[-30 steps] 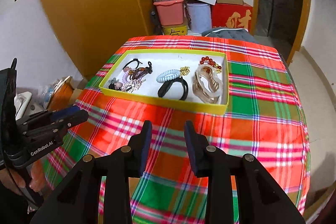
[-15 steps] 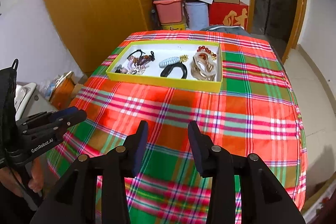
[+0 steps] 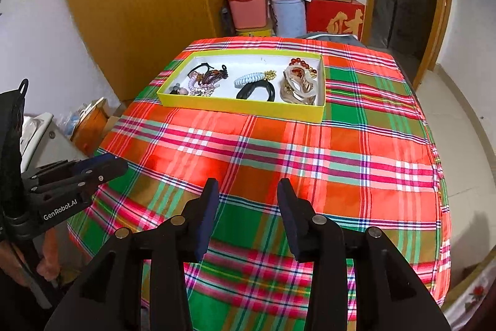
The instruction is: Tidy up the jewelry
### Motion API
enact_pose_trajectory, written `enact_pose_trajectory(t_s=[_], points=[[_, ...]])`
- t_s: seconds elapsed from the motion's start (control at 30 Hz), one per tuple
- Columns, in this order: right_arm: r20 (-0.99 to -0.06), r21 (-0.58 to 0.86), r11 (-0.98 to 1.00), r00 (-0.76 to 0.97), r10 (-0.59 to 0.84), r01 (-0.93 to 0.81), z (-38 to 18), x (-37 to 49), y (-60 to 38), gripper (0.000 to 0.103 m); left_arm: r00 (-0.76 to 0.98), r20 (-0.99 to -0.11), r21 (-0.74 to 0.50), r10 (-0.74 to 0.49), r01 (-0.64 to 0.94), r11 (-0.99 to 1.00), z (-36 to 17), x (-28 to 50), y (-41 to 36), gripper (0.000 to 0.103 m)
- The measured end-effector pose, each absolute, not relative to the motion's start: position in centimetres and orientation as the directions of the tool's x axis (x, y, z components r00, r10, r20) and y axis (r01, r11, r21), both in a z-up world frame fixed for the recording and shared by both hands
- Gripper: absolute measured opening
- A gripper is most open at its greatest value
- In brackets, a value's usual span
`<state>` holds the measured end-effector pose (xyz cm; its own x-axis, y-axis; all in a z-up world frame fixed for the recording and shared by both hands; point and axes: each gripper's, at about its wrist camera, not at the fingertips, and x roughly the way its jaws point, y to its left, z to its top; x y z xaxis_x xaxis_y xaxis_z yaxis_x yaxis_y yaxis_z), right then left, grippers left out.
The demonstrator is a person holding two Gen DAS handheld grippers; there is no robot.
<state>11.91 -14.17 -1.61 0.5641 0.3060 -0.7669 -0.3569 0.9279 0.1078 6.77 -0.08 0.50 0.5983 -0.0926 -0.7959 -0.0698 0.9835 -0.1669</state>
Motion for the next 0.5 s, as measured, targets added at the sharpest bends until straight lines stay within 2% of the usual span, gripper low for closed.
enact_pose_trajectory(t_s=[0.5], points=[[-0.778, 0.109, 0.926, 0.549, 0.306, -0.362, -2.11, 12.06, -13.79, 0.04, 0.586, -0.807, -0.14, -0.072, -0.071, 0.988, -0.08, 7.1, -0.46, 0.028]])
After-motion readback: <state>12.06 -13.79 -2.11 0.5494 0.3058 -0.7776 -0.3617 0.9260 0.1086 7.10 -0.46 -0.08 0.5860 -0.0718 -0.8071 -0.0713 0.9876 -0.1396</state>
